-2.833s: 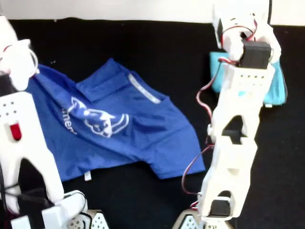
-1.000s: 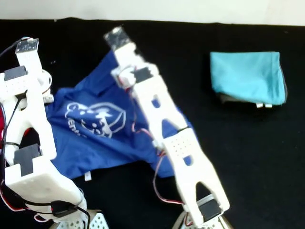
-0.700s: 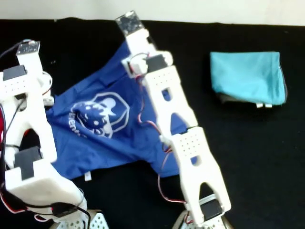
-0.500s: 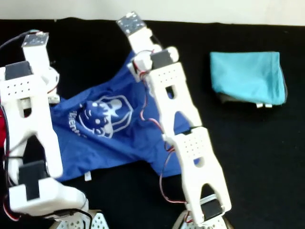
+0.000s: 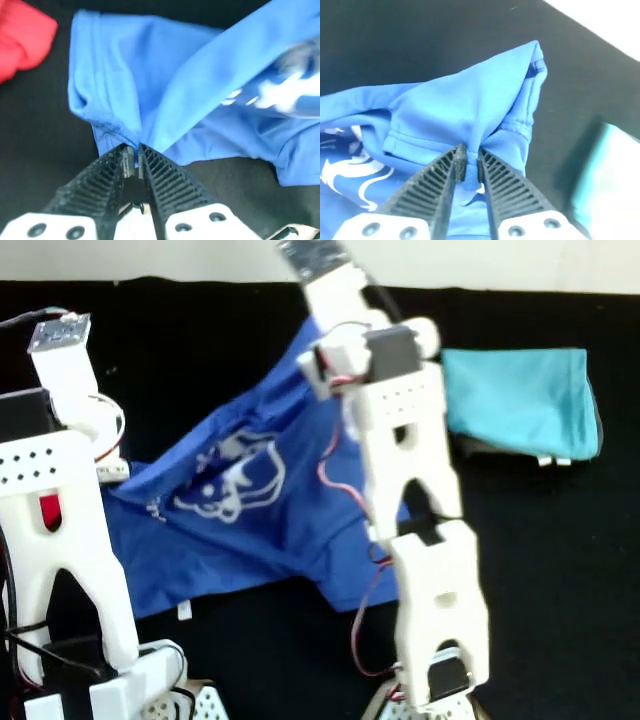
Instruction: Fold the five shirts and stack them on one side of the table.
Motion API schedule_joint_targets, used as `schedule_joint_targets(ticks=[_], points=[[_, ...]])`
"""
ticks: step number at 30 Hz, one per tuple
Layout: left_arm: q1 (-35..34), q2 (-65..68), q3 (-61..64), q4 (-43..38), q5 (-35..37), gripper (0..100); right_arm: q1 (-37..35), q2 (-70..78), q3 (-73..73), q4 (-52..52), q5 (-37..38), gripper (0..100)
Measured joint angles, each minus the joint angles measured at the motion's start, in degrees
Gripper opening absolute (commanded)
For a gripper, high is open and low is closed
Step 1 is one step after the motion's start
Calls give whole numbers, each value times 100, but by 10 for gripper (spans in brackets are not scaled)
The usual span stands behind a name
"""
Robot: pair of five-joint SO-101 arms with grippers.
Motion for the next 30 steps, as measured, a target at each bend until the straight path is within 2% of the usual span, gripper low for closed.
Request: schedule_joint_targets(ticks=[5,10,23,26,30], points=[[0,0,985,-290,185,8,369,-993,914,0,-123,6],[0,0,1785,-1073,185,8,413,-2127,3174,-35,-343,6],[264,0,2813,-2119,220,12,404,-4360,9240,-2919,-352,6],[264,0,2813,-2145,536,75,404,-4897,10110,-3490,-360,9],[149,0,2664,-1978,686,178,404,-5108,10549,-3789,-360,9]])
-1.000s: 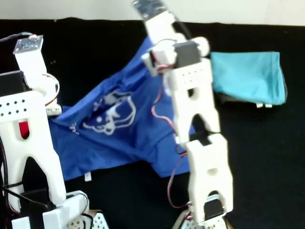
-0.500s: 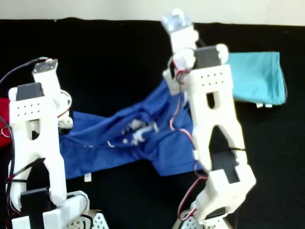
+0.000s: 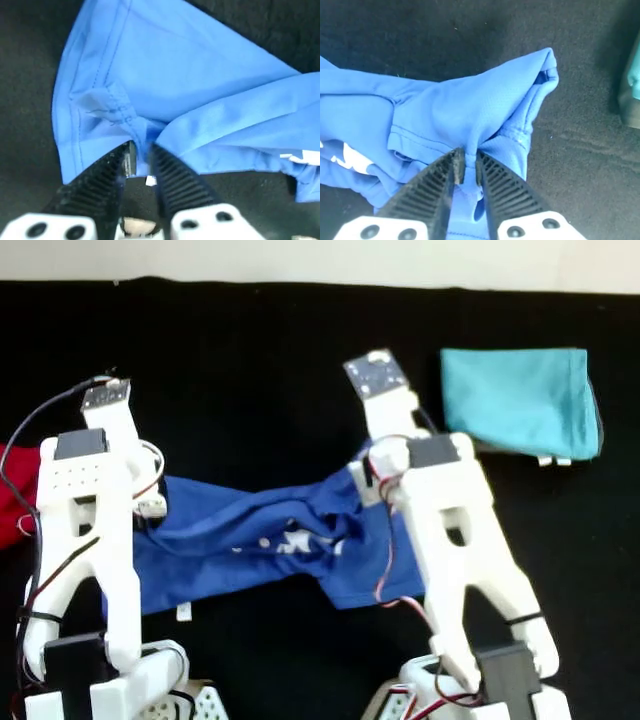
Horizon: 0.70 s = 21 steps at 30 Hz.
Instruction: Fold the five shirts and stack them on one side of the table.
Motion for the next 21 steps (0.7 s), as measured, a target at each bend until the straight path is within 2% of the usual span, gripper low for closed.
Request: schedule_joint_targets(ticks=[7,12,21], points=[[-800,0,-1064,668,-141,181,0,0,26,-44,0,9],[-870,0,-1020,703,-404,181,0,0,26,-70,0,9],[-563,0,-325,-273,-571,181,0,0,18,-70,0,9]])
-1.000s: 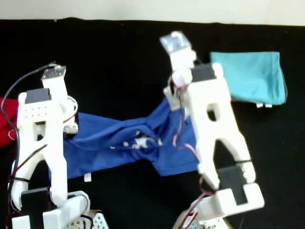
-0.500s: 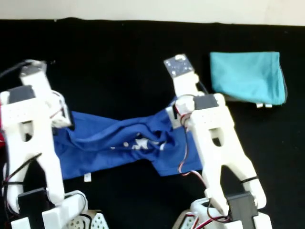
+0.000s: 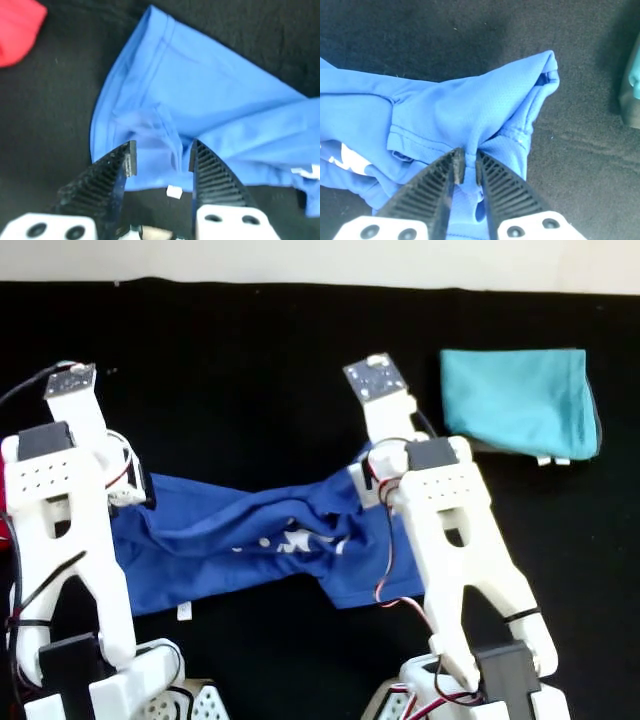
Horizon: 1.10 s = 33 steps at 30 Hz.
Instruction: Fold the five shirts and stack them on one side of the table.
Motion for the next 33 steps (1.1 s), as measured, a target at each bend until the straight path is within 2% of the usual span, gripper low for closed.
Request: schedule_joint_targets(ticks=[6,13,22,24,26,33], points=[[-325,0,765,-826,-554,183,0,0,-26,0,0,9],[-325,18,1292,-1495,-651,182,0,0,-26,0,0,9],[-325,853,1345,-1582,-651,174,0,0,-26,0,0,9],[-325,853,1345,-1582,-651,110,0,0,-26,0,0,9],[-325,853,1345,-1565,-651,0,0,0,-26,0,0,9],[-316,862,1266,-1477,-651,9,0,0,-26,0,0,9]])
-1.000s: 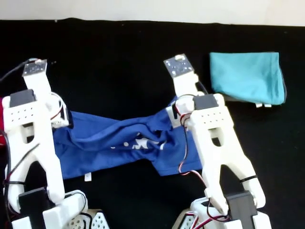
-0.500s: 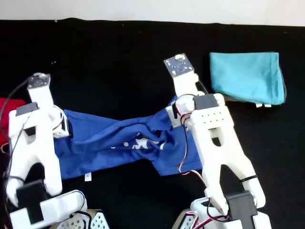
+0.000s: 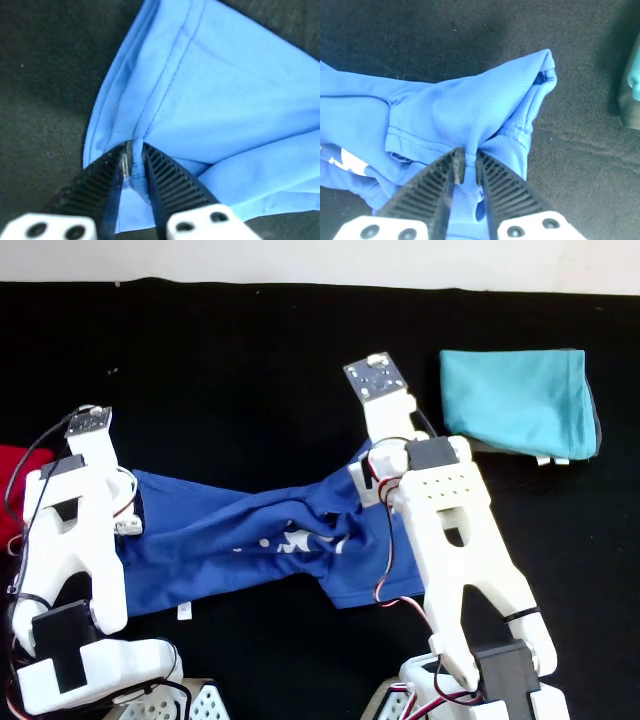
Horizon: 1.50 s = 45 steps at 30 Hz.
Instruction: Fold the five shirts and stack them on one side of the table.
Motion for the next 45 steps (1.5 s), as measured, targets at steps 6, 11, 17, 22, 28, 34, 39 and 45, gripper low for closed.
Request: schedule_joint_targets(ticks=[6,11,17,22,28,34,39,45], points=[[-554,18,-1231,1073,0,8,0,0,-273,0,0,7],[-1116,53,-1934,1925,-343,14,-18,0,-607,9,0,7],[-1451,53,-1811,1952,-993,33,-703,0,-686,9,0,9],[-1811,53,-1371,1714,-1574,160,-1090,0,-686,9,0,9],[-2092,53,-941,1266,-1934,189,-1116,0,-686,9,0,9],[-2171,53,-334,651,-2145,189,-1116,0,-686,220,0,9],[-2347,53,-325,589,-2154,189,-1116,0,-686,343,0,9],[-2426,-9,-1055,1662,-2163,189,-1116,0,-686,352,0,9]])
